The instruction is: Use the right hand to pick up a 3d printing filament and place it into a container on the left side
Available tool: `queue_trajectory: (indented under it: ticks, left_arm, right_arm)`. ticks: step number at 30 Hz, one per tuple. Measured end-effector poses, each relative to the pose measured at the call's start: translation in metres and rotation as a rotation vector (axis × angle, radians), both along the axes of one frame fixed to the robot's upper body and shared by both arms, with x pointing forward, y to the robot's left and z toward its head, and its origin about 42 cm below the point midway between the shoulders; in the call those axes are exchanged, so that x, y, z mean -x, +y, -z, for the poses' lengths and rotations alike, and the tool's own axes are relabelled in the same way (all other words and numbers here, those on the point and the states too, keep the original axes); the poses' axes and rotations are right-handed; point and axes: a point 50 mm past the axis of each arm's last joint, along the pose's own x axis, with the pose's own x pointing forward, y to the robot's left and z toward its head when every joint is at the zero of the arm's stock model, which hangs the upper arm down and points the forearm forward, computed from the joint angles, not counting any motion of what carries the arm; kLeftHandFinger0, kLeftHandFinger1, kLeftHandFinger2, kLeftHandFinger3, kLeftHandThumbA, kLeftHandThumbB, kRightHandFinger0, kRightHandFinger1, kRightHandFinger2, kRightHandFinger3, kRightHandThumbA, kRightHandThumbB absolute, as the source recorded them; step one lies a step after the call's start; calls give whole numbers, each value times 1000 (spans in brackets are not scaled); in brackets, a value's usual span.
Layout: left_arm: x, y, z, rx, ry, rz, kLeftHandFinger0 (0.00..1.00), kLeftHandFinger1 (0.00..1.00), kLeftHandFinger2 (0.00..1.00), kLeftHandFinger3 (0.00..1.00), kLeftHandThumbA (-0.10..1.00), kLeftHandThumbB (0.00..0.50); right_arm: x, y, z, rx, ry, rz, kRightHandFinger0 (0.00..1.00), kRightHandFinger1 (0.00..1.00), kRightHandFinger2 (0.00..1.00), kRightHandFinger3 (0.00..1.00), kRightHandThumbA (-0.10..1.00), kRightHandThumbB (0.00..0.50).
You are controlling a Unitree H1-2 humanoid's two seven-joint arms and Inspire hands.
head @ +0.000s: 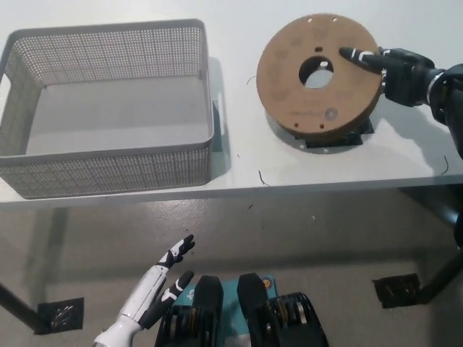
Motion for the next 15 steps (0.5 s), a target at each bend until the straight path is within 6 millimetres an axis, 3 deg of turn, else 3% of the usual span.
queue_trajectory:
  ticks: [1,2,3,4,7,8,10,11,13,14,15]
  left_arm:
    - [0,0,0,0,0,0,1000,1000,1000,1000,1000,327]
    - [0,0,0,0,0,0,1000,1000,1000,1000,1000,331]
    - [0,0,0,0,0,0,1000,1000,1000,1000,1000,330]
    - [0,0,0,0,0,0,1000,1000,1000,1000,1000,334]
    - [0,0,0,-1,0,0,1000,1000,1000,1000,1000,334]
    - [0,0,0,-1,0,0,1000,1000,1000,1000,1000,333]
    - [0,0,0,-2,0,1,1000,1000,1000,1000,1000,333]
    - [0,0,0,-2,0,1,1000,1000,1000,1000,1000,331]
    - [0,0,0,-2,0,1,1000,1000,1000,1000,1000,331]
    - [0,0,0,-2,0,1,1000,1000,1000,1000,1000,337]
    - [0,0,0,-2,0,1,1000,1000,1000,1000,1000,337]
  right_arm:
    - [0,0,1,-42,4,12,0,215,577,365,-100,111]
    - [1,0,2,-65,5,18,0,206,583,389,-100,118]
    - [1,0,3,-90,6,24,0,187,577,511,-100,130]
    - [1,1,4,-132,8,35,0,140,529,570,-100,134]
    - [1,4,7,-226,19,57,0,31,535,522,-100,149]
    - [1,5,7,-258,23,65,0,14,561,678,-100,123]
    - [1,9,8,-314,28,76,0,6,567,641,-100,121]
    - [1,12,9,-337,31,77,0,0,537,528,-100,123]
    - [1,19,10,-363,37,70,0,0,473,541,-100,111]
    - [1,22,10,-371,40,65,0,0,431,469,-100,99]
    - [1,26,11,-375,43,59,0,0,431,512,-100,96]
